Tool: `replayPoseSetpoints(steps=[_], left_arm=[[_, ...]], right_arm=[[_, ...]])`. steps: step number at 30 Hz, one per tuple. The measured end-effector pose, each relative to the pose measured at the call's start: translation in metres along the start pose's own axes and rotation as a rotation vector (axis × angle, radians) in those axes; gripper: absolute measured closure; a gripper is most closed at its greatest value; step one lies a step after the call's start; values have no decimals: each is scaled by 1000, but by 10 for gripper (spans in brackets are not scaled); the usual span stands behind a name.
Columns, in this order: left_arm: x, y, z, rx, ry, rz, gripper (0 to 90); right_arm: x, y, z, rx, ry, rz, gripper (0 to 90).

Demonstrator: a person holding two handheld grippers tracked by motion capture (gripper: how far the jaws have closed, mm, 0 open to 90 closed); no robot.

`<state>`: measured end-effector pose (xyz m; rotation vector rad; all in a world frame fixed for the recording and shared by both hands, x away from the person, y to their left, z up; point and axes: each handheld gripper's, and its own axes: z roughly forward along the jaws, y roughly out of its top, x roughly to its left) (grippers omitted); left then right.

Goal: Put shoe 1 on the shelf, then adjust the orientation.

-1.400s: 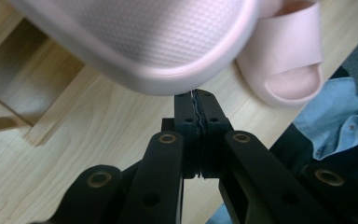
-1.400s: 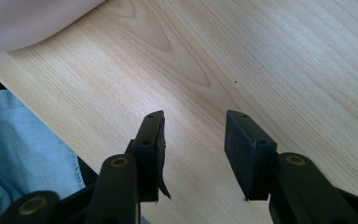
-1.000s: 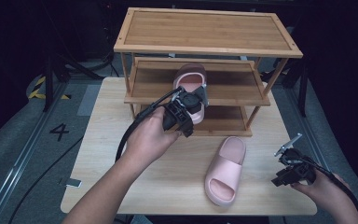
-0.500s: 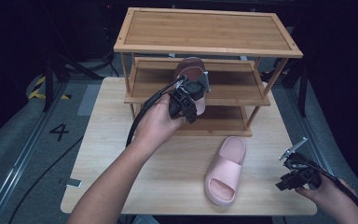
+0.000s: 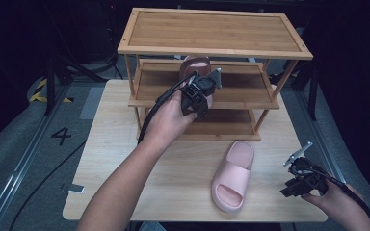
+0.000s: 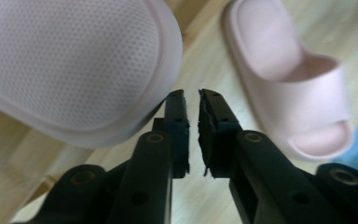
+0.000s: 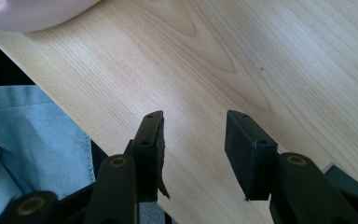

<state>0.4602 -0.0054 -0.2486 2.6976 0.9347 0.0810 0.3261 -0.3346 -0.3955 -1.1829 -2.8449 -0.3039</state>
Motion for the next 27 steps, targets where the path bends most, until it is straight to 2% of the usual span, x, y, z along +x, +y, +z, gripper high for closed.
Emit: replayPoseSetpoints(steps=[2, 6, 7, 9, 13, 17, 20, 23, 27], left_arm=[[0, -2, -1, -13, -19, 8, 775], [-9, -11, -8, -29, -53, 18, 691], [-13, -15, -12, -26, -48, 32, 665], [-19, -24, -17, -30, -44, 27, 624], [-23, -43, -25, -35, -54, 16, 540], [-19, -66, -31, -35, -47, 4, 498], [-14, -82, -31, -25, -42, -22, 459], [-7, -101, -31, -42, -23, -44, 465], [-2, -118, -24, -63, -19, -69, 457]], right_arm=[[2, 3, 0, -3, 4, -12, 575], [7, 9, 1, 2, 7, -36, 575], [8, 11, 2, 0, 6, -39, 575], [10, 14, 1, 3, 4, -50, 574], [17, 20, 5, 17, 12, -84, 568], [25, 29, 7, 27, 9, -112, 568], [31, 37, 10, 31, 8, -134, 571], [35, 44, 13, 45, 15, -157, 573], [38, 49, 17, 50, 16, -166, 575]])
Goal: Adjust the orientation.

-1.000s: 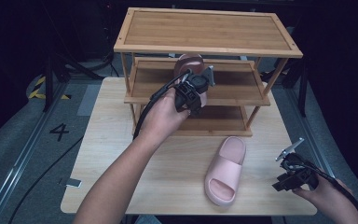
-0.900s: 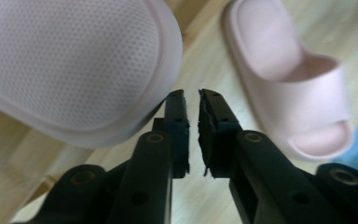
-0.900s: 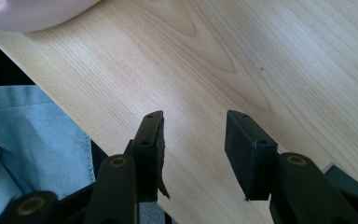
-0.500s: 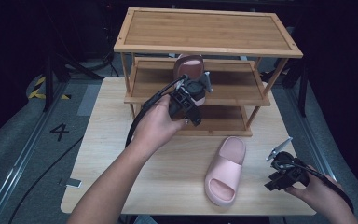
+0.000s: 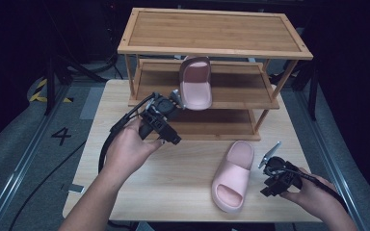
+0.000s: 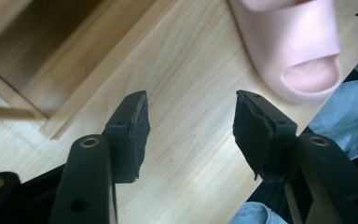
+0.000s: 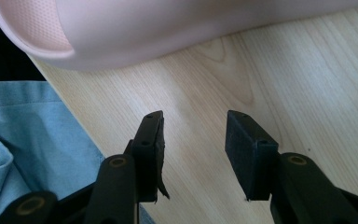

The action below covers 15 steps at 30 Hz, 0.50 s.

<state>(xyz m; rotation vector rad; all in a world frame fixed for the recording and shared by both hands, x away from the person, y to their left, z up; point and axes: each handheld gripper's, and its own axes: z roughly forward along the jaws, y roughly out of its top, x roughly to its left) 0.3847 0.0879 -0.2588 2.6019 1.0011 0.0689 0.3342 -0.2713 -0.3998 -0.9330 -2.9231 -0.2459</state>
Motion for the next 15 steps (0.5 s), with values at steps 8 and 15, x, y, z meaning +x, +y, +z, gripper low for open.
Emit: replayPoseSetpoints(steps=[8, 15], left_arm=[[16, -41, 34, -23, 12, -101, 325], [28, -63, 75, 39, 90, -197, 223]], right_arm=[[10, 15, 8, 8, -4, -52, 606], [13, 21, 12, 3, -2, -73, 615]])
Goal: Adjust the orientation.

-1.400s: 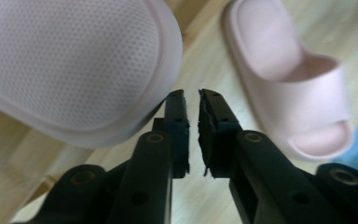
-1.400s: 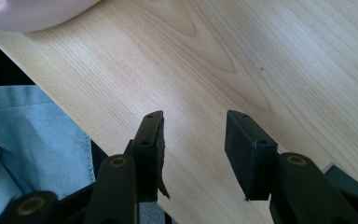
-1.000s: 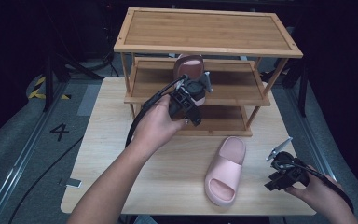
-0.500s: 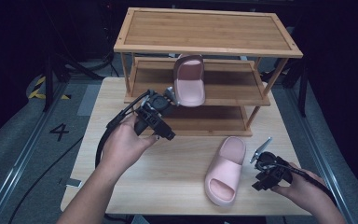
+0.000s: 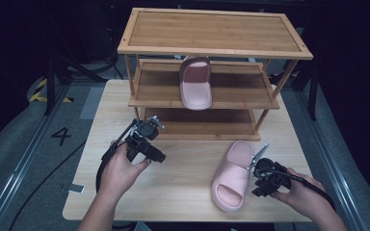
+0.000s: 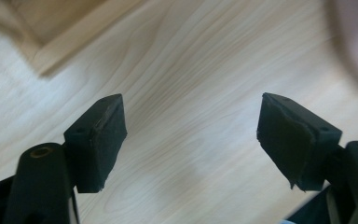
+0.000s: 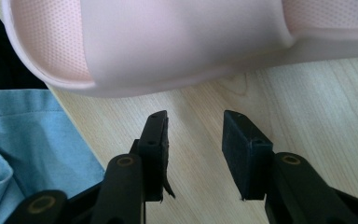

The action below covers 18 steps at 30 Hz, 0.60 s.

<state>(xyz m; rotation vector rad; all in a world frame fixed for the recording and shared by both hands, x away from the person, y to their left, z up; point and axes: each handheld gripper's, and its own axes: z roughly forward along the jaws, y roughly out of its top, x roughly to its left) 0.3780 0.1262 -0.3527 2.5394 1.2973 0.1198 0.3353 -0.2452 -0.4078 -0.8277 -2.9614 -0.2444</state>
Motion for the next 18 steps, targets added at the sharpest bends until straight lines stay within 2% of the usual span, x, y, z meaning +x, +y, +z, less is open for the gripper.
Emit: replayPoseSetpoints(steps=[1, 4, 7, 8, 10, 12, 14, 15, 18], left_arm=[[1, -3, 6, 1, -16, -16, 215], [8, -9, 19, 28, -38, -32, 212], [14, -15, 28, 70, 51, -57, 200], [16, -16, 31, 80, 61, -69, 196], [20, -20, 35, 97, 64, -66, 195], [22, -22, 39, 113, 49, -78, 194], [24, -23, 41, 128, 74, -99, 193], [23, -23, 43, 130, 68, -108, 188], [22, -25, 48, 139, 26, -71, 179]], right_arm=[[1, 1, 1, 4, 3, 11, 616], [2, 3, 3, 9, 8, 0, 627], [4, 5, 7, 17, 4, -8, 642], [4, 5, 7, 20, 10, -11, 644], [5, 6, 9, 21, 7, -13, 648], [5, 6, 9, 22, 5, -20, 658], [6, 7, 10, 26, 11, -20, 668], [5, 7, 11, 31, 13, -24, 672], [7, 8, 14, 44, 20, -37, 698]])
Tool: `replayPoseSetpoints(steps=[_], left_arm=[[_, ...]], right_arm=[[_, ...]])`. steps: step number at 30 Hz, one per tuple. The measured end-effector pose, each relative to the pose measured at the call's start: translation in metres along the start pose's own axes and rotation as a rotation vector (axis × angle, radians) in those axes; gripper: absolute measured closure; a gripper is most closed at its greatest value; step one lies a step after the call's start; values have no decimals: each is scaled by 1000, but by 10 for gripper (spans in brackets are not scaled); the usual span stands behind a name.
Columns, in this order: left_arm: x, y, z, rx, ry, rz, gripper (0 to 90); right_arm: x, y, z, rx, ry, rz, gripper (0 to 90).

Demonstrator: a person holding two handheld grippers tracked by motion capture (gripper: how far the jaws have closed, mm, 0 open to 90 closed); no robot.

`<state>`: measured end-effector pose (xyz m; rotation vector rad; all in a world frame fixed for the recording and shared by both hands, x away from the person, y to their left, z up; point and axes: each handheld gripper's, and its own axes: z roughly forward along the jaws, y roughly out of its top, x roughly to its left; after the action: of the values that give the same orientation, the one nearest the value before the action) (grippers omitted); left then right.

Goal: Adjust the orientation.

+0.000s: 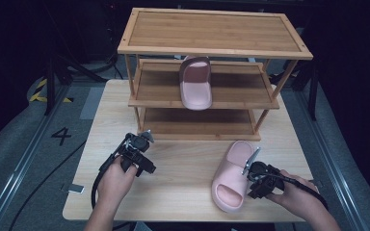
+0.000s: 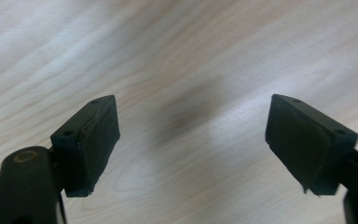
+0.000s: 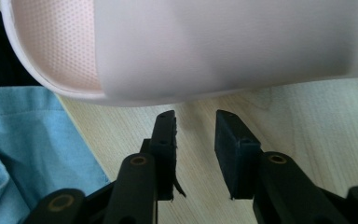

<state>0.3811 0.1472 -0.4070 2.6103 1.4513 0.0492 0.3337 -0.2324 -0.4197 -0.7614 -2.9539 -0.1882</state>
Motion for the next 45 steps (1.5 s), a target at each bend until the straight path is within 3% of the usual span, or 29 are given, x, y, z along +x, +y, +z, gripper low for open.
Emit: replayPoseSetpoints(steps=[3, 5, 7, 11, 15, 16, 23, 24, 26, 27, 32, 36, 39, 41, 45], left_arm=[[1, -1, 1, 2, -2, -8, 182], [3, -4, 2, -6, 1, -35, 181], [5, -9, 1, -17, -34, -56, 180], [8, -15, 0, -36, -12, -75, 178], [10, -21, -1, -35, 13, -65, 178], [10, -22, -2, -31, 35, -59, 177], [12, -30, -3, -30, 39, -70, 178], [12, -30, -2, -38, 57, -71, 177], [14, -31, -3, -21, 53, -53, 176], [12, -31, -1, -26, 41, -73, 177], [11, -30, 0, -14, 30, -64, 178], [11, -29, 0, -13, 23, -63, 178], [11, -28, -2, -16, 32, -54, 177], [11, -28, -2, -20, 24, -53, 178], [9, -28, -4, -25, 29, -44, 177]], right_arm=[[1, 1, 1, -2, -3, -19, 719], [2, 5, 1, -7, -4, -37, 730], [4, 8, 1, -1, -1, -40, 729], [6, 19, 3, -12, 5, -55, 735], [8, 29, 5, -20, -1, -71, 752], [9, 31, 5, -27, 1, -69, 750], [11, 49, 8, -63, -17, -74, 767], [13, 52, 8, -71, -33, -69, 756], [14, 57, 7, -105, -56, -55, 758], [14, 60, 8, -112, -59, -54, 761], [12, 63, 9, -126, -53, -43, 739], [14, 57, 2, -128, -28, -37, 742], [11, 48, -12, -147, 1, -21, 770], [6, 42, -24, -167, 25, -40, 814], [-8, 36, -43, -244, 1, -3, 882]])
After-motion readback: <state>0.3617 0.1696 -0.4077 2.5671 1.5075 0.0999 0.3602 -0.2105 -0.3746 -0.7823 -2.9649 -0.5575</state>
